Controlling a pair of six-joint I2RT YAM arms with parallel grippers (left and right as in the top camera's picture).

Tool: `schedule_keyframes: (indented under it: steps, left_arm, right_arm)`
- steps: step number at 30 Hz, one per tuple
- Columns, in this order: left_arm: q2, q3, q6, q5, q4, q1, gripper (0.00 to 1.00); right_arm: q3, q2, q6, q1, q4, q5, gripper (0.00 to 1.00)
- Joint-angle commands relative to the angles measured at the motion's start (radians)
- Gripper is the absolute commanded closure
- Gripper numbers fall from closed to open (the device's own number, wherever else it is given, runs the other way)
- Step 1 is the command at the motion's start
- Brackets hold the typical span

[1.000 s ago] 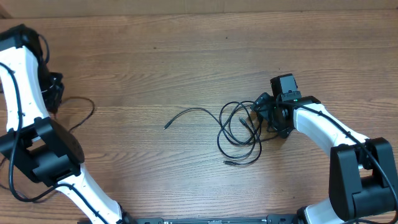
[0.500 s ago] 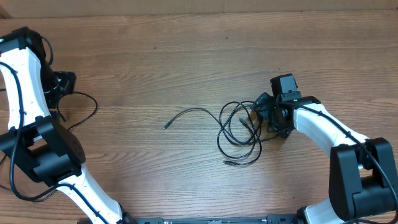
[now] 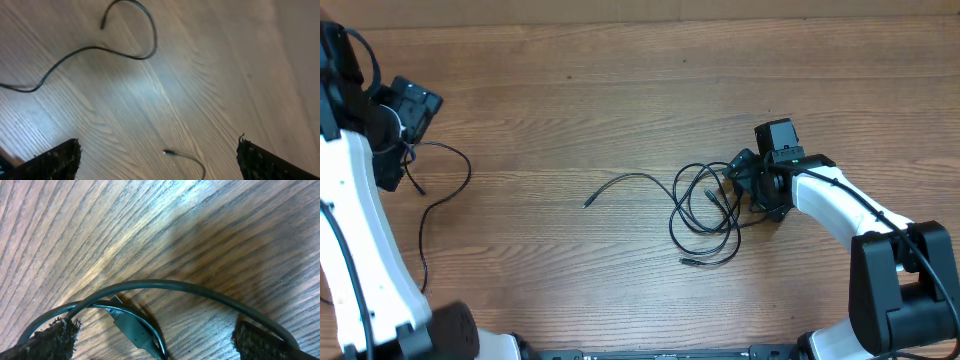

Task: Untangle cables

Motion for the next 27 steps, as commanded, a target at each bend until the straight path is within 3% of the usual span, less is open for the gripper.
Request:
schedule_keyframes:
  steps: [1,10,14,22,27]
  left_arm:
    - [-0.106,0.001,0.076,0.011,0.022,-0.074,0.0]
    - [-0.249,-0.01,0.134,-0.002,0.05,-0.356,0.0]
    - [-0.348,-0.101,0.103,-0.123,0.067,-0.463,0.0]
    - [-0.682,-0.642,0.058,-0.168,0.279,-0.505,0.01]
    - [-0.708,-0.849,-0.02,-0.163,0.298,-0.505,0.0]
  right_arm:
    - [-0.042,0.058,0.003,-0.001,0.004,-0.035,0.0]
    - [-0.042,0.058,0.003,-0.001,0.004,-0.035,0.0]
    - [-0.042,0.058,0.003,-0.001,0.004,-0.035,0.0]
    - [-0.042,0.058,0.003,-0.001,0.004,-0.035,0.0]
    - [-0.042,0.058,0.003,-0.001,0.004,-0.035,0.0]
